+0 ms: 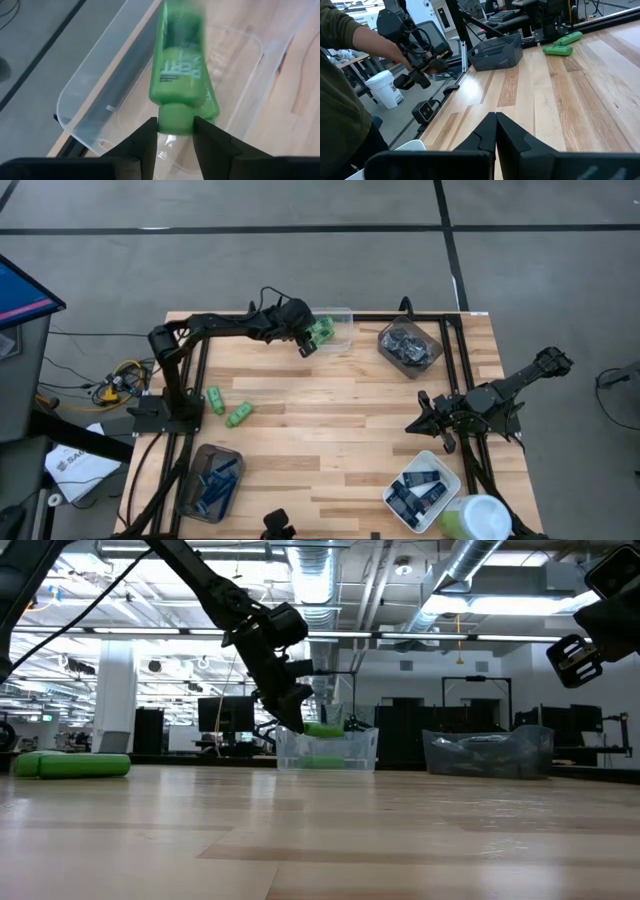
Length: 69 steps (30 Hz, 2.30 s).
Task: Pick & Place Travel size toiletries
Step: Put the green shampoo into the transparent bin
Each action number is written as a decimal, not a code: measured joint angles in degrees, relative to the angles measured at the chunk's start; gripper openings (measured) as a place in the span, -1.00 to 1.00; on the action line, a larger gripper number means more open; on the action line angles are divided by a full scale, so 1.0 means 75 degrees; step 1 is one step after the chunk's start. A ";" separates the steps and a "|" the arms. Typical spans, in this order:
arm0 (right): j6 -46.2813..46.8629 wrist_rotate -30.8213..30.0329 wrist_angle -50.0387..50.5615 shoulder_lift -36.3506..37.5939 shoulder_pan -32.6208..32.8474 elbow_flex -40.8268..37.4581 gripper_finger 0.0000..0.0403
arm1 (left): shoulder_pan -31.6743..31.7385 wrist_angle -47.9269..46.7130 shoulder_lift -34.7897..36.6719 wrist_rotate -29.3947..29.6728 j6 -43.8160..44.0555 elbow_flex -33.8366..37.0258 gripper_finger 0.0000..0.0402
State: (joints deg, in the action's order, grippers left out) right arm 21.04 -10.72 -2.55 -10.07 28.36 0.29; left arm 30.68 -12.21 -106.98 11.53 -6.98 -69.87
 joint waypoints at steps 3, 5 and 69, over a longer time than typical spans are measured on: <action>0.0000 0.0000 0.0000 0.0000 0.0003 -0.0002 -1.00 | 0.0000 0.0006 0.0000 0.0037 -0.0006 0.0000 -0.37; 0.0000 0.0001 0.0000 0.0000 0.0000 -0.0002 -1.00 | 0.0000 0.0005 0.0000 0.0049 -0.0006 0.0000 -0.30; 0.0000 0.0006 0.0000 0.0000 0.0000 -0.0001 -1.00 | -0.6100 -0.4922 0.4446 -0.1001 0.8993 0.5069 0.34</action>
State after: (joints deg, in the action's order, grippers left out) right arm 21.04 -10.68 -2.55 -10.07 28.36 0.28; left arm -15.07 -49.12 -73.63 4.02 60.47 -31.85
